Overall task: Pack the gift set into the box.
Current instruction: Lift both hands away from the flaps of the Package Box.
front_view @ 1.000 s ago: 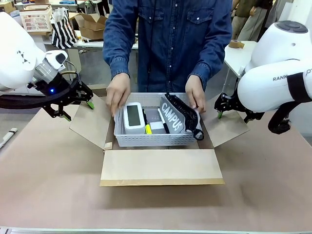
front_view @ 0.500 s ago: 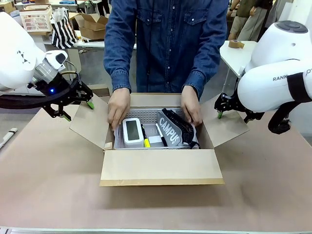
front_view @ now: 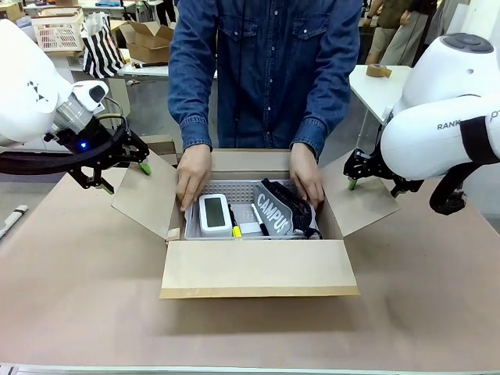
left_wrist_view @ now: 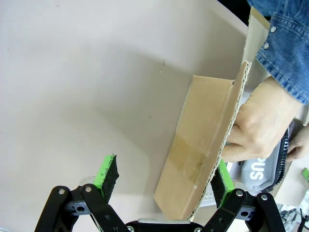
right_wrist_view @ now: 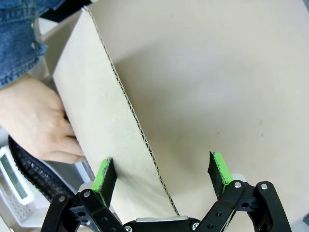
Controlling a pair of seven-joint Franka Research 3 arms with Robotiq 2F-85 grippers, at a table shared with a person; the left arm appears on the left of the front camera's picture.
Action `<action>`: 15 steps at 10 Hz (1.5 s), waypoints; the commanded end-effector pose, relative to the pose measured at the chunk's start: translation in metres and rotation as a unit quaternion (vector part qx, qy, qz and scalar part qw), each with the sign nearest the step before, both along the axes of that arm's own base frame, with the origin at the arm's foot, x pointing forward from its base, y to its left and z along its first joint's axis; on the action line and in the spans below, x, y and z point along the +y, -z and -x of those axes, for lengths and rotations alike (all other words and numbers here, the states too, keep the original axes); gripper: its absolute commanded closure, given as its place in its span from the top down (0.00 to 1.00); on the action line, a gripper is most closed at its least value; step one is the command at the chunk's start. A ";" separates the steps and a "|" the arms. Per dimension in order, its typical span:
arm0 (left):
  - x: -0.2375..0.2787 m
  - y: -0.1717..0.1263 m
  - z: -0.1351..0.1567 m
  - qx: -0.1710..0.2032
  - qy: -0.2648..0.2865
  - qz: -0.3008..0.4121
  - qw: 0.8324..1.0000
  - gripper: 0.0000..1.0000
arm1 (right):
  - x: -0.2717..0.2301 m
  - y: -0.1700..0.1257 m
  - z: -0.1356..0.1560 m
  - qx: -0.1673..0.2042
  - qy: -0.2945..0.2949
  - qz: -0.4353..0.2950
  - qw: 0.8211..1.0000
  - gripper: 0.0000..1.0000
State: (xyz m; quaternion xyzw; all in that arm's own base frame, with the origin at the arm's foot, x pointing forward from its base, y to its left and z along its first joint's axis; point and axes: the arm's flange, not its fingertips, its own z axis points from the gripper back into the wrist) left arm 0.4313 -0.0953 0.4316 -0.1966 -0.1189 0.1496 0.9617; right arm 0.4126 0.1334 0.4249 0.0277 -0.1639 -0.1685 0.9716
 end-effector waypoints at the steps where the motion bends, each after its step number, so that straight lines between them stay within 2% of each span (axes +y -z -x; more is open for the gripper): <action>1: 0.001 0.000 0.001 -0.001 0.000 -0.002 1.000 1.00 | 0.002 -0.004 -0.002 -0.001 0.012 0.006 1.000 1.00; 15: 0.001 0.000 0.001 -0.001 0.000 -0.002 1.000 1.00 | 0.002 -0.004 -0.002 -0.001 0.012 0.006 1.000 1.00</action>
